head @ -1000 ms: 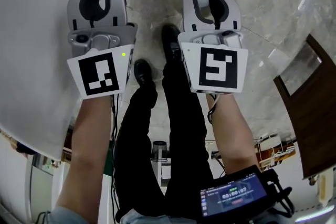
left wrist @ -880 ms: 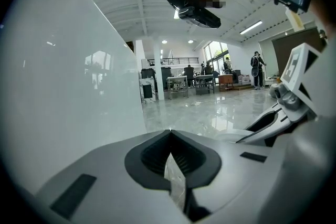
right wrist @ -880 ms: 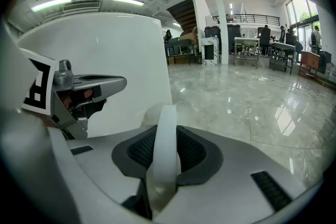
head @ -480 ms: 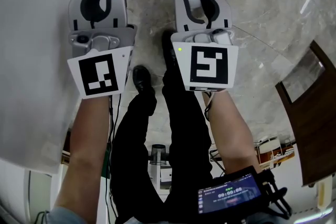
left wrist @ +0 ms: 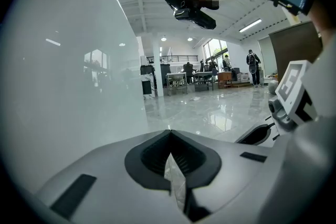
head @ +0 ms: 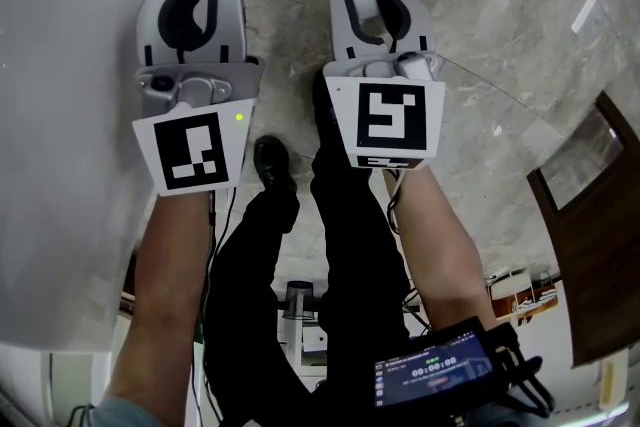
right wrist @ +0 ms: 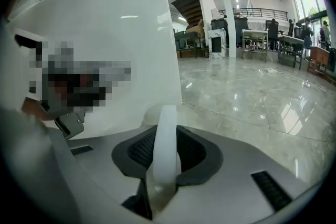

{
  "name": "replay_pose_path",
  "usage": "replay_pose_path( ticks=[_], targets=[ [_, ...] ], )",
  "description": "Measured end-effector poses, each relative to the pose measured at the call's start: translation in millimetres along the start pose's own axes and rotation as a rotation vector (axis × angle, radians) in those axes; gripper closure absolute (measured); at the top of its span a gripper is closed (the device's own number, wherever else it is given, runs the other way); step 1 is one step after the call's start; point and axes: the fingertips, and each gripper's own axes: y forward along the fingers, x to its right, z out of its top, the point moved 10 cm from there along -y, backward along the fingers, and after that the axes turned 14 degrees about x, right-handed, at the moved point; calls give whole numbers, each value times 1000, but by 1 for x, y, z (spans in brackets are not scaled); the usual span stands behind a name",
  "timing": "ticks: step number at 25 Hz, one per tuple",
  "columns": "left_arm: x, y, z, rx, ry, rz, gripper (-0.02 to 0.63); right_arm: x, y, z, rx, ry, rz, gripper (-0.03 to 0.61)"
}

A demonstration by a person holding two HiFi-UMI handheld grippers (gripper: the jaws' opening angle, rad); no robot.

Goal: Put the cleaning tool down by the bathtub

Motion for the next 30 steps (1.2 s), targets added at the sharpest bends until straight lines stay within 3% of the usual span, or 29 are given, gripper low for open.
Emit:
replay_pose_path(
  ticks=[10, 13, 20, 30],
  targets=[
    [-9, 8, -13, -16, 4, -3, 600, -5, 30, -15, -4, -15, 49, 471],
    [-14, 8, -13, -16, 12, -7, 600, -10, 38, -19, -20, -7, 84, 400],
    [-15, 5, -8, -9, -4, -1, 600, -18, 30, -13, -26, -19, 86, 405],
    [-16, -3, 46, 52, -26, -7, 600, -29, -3, 37, 40, -48, 44, 420]
  ],
)
